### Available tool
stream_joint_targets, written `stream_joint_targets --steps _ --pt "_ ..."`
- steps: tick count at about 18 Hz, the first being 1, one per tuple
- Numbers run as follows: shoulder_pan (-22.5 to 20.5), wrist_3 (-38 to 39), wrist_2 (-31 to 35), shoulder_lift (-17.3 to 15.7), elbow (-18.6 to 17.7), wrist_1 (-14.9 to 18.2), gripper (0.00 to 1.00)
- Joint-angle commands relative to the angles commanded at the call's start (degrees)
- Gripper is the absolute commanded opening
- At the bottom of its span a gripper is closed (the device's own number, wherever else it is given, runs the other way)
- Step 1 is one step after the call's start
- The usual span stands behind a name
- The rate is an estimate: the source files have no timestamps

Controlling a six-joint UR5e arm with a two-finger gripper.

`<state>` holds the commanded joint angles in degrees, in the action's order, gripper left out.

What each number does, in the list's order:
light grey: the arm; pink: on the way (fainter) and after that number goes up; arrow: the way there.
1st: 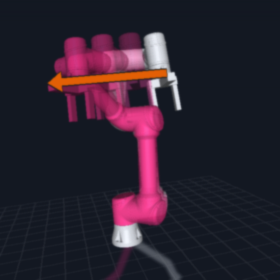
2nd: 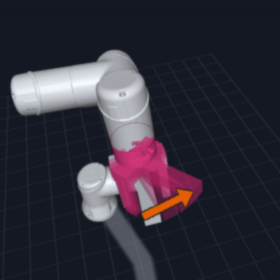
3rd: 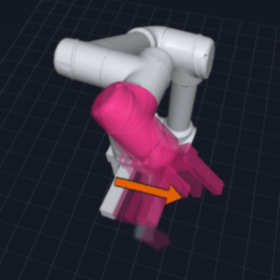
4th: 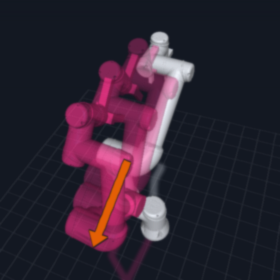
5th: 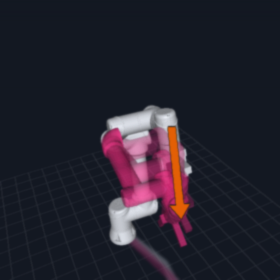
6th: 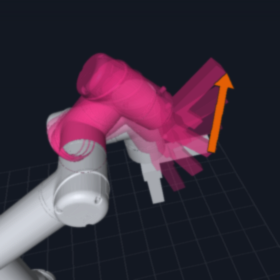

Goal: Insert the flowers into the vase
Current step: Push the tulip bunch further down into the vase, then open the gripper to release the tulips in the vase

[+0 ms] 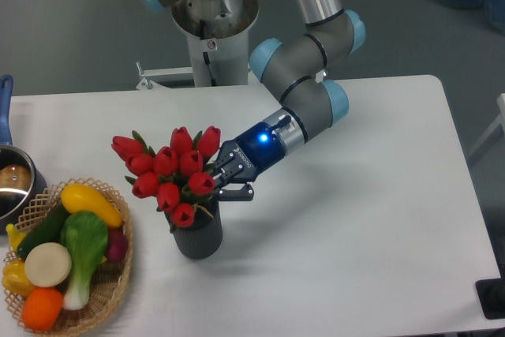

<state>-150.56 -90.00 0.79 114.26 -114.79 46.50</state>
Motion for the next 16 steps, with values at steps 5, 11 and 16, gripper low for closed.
stream_joint_targets --steps 5,11,16 --pt "0.00 -0.18 0.00 0.00 -0.09 0.00 0.21" --pt "-0.09 -0.44 0.00 -0.09 -0.09 0.00 0.30" --pt "-0.26 -0.97 -0.09 -0.17 -0.35 0.00 0.39"
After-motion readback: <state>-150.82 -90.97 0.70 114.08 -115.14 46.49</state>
